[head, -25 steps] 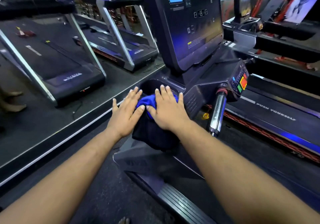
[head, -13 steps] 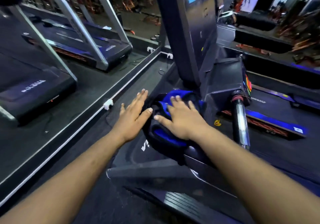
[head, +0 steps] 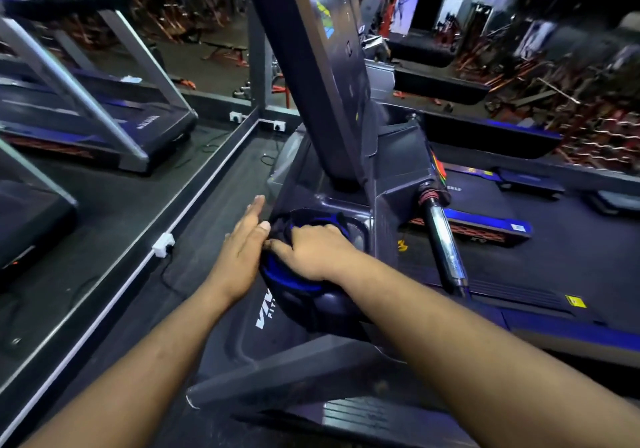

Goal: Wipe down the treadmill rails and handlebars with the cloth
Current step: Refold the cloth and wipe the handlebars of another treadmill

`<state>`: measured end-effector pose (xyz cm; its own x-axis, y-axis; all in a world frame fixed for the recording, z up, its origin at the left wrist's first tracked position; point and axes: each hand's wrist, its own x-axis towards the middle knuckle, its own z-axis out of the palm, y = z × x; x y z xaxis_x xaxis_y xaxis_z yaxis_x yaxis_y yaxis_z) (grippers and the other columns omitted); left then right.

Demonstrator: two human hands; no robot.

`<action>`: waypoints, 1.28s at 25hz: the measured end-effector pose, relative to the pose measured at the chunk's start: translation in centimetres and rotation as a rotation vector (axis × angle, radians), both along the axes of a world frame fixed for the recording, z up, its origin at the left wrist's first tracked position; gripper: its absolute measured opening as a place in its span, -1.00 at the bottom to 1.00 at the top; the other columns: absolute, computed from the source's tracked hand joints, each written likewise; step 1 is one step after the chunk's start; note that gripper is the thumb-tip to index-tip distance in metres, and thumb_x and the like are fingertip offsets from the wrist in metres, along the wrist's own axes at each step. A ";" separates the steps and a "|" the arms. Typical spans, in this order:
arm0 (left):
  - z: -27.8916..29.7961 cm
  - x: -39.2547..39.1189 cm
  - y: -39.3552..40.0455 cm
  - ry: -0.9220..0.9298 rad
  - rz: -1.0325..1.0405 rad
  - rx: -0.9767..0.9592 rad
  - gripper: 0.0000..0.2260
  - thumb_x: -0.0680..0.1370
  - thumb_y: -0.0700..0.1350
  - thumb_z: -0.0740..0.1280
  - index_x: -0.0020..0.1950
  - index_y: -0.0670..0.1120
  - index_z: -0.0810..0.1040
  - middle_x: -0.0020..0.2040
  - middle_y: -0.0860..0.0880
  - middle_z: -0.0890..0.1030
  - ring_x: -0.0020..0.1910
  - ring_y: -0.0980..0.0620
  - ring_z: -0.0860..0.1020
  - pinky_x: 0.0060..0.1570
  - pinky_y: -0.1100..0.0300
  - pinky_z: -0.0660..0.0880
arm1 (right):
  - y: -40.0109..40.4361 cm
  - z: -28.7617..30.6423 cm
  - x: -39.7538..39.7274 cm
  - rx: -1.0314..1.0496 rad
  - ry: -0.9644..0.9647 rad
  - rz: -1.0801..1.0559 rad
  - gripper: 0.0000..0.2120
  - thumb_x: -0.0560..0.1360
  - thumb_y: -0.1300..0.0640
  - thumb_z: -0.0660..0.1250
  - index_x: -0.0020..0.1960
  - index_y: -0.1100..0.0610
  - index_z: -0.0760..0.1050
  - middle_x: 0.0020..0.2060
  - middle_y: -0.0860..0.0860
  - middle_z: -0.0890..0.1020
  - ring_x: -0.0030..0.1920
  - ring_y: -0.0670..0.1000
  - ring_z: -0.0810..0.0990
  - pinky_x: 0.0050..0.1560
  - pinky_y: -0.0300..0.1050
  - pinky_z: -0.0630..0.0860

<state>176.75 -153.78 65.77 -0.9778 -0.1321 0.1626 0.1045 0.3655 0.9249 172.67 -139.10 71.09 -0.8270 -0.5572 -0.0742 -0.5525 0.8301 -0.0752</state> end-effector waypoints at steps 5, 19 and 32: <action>0.0 -0.1 0.0 -0.019 -0.104 -0.156 -0.30 0.45 0.34 -0.04 0.58 0.19 0.05 0.59 0.23 0.07 0.54 0.33 -0.02 0.57 -0.08 -0.15 | 8.6 -0.8 1.9 -0.109 0.096 0.250 -0.38 0.56 -0.31 0.04 0.40 0.11 0.35 0.42 0.10 0.44 0.42 0.12 0.39 0.43 0.13 0.28; -0.2 -1.1 2.0 0.038 -0.113 -0.305 -0.27 0.44 0.33 -0.14 0.60 0.15 -0.06 0.52 0.34 -0.10 0.52 0.33 -0.13 0.50 -0.08 -0.23 | 5.2 -0.3 1.2 0.011 -0.040 -0.173 -0.05 0.47 -0.50 -0.02 0.62 0.11 -0.11 0.61 0.11 -0.15 0.60 0.05 -0.18 0.57 0.13 -0.18; 1.2 -1.1 1.8 -0.021 -0.153 -0.209 -0.28 0.44 0.33 -0.06 0.58 0.19 -0.09 0.48 0.40 -0.13 0.47 0.42 -0.21 0.49 -0.08 -0.33 | 9.6 -0.9 0.9 -0.107 0.136 -0.007 -0.30 0.51 -0.35 0.15 0.53 -0.02 0.22 0.52 0.03 0.29 0.51 0.04 0.25 0.48 0.18 0.18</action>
<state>175.65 -152.02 66.97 -0.9873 0.0525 0.1500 0.1548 0.5305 0.8334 173.58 -129.47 70.20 -0.8293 -0.5502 0.0980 -0.5579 0.8251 -0.0888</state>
